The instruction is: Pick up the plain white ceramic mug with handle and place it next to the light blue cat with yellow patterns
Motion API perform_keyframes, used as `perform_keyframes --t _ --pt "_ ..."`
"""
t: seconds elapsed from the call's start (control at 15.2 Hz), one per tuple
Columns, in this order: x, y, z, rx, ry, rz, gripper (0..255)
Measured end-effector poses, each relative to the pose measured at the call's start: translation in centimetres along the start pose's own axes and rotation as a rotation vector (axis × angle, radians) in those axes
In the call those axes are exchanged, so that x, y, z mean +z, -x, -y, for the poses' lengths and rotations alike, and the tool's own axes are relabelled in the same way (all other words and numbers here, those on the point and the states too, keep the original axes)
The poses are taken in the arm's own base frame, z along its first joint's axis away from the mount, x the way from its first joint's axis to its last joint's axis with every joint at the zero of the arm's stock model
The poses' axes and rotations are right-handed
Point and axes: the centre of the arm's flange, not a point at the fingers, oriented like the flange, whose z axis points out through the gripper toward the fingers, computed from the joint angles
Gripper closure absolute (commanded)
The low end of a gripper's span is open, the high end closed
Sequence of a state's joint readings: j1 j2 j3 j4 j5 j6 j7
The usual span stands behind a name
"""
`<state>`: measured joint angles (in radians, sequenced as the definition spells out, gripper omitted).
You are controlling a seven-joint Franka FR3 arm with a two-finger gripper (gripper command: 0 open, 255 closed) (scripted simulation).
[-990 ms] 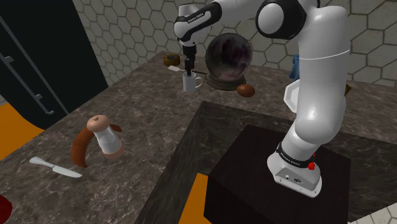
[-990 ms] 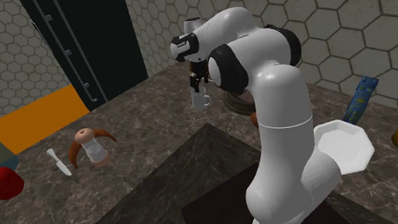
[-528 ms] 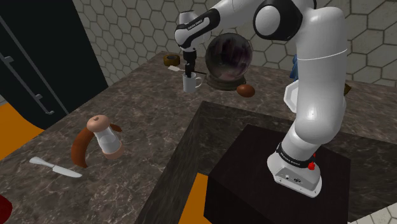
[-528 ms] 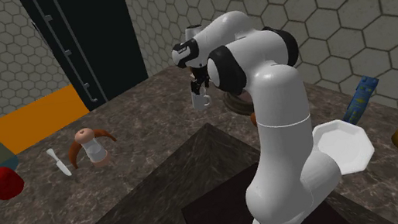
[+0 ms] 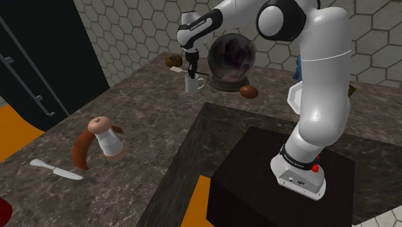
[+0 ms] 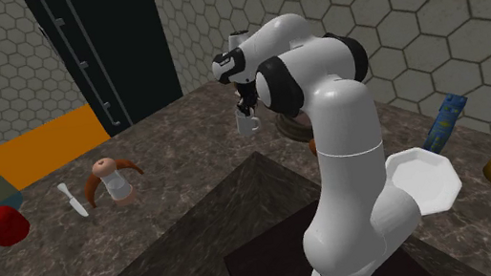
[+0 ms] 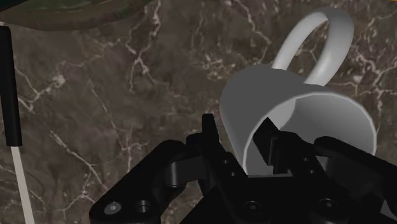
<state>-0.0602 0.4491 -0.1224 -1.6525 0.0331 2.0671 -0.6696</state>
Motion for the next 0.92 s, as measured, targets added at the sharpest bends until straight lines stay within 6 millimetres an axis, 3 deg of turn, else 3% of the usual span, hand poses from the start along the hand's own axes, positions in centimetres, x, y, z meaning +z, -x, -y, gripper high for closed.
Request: perform_keyframes --t 0.53,0.92 --pt "0.0 0.0 0.0 0.0 0.0 0.0 255" --pt "-2.6 0.1 0.0 0.0 0.0 0.0 255"
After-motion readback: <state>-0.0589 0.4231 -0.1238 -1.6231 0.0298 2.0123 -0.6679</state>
